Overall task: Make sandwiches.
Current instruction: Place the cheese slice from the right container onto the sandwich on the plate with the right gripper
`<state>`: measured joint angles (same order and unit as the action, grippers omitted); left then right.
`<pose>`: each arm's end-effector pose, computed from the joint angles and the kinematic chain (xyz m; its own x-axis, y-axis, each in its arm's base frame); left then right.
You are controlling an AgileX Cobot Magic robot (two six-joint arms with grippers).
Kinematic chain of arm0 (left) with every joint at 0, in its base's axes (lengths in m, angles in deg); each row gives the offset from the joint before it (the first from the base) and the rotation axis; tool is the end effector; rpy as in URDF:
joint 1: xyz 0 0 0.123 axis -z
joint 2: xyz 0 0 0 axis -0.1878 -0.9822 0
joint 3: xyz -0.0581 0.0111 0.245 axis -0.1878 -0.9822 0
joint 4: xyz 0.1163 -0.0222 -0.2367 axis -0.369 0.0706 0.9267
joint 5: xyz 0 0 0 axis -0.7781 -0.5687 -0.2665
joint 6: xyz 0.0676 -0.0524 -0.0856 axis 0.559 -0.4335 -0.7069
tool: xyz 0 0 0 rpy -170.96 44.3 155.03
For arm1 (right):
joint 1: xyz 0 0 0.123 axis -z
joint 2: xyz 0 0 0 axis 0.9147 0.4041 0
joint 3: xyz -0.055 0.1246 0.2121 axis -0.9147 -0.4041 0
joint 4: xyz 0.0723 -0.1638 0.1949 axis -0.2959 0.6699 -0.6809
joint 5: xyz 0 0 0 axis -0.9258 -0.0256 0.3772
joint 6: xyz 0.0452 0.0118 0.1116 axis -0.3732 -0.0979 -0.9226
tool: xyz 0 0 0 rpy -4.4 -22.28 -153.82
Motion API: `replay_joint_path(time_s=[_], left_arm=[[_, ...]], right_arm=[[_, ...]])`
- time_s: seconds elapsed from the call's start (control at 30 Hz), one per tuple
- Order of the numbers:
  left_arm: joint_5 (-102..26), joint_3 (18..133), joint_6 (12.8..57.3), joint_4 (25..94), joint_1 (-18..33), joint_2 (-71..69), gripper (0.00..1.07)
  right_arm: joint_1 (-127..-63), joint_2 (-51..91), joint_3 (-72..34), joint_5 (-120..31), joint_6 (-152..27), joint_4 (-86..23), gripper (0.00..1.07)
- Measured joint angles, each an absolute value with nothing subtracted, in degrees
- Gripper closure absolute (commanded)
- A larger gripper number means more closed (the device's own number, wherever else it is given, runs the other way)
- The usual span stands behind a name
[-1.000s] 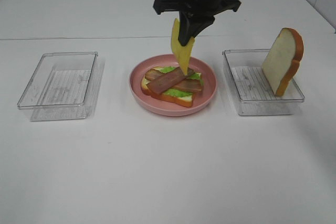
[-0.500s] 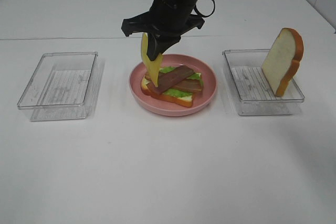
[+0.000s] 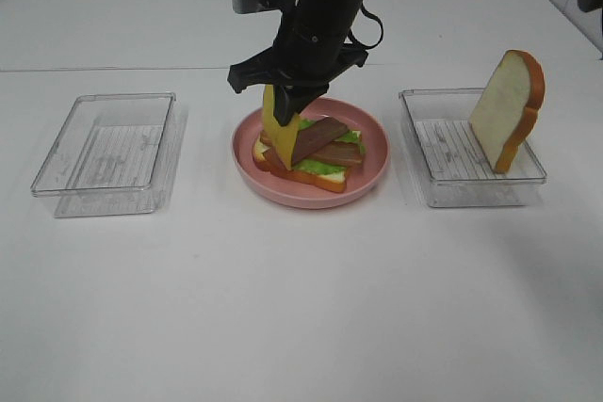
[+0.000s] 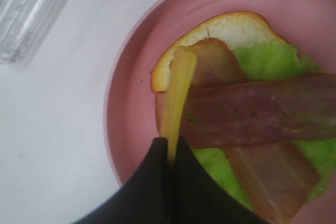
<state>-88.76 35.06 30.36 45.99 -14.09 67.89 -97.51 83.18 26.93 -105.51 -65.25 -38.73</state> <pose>0.0628 0.0021 0.2741 -0.4499 -0.0482 -0.8918 -0.0560 0.9981 -0.0257 0.4158 0.2694 0.1292 -0.8269 -0.4604 -0.3227 -0.5182 0.8469 0.1196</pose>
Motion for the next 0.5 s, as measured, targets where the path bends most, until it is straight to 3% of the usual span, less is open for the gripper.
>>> replay_joint_path(time_s=[0.5], left_arm=[[-88.76, 35.06, 30.36, 45.99, -14.09, 67.89, 0.09]], right_arm=[[-97.51, 84.38, 26.98, -104.59, -65.71, -30.48, 1.07]])
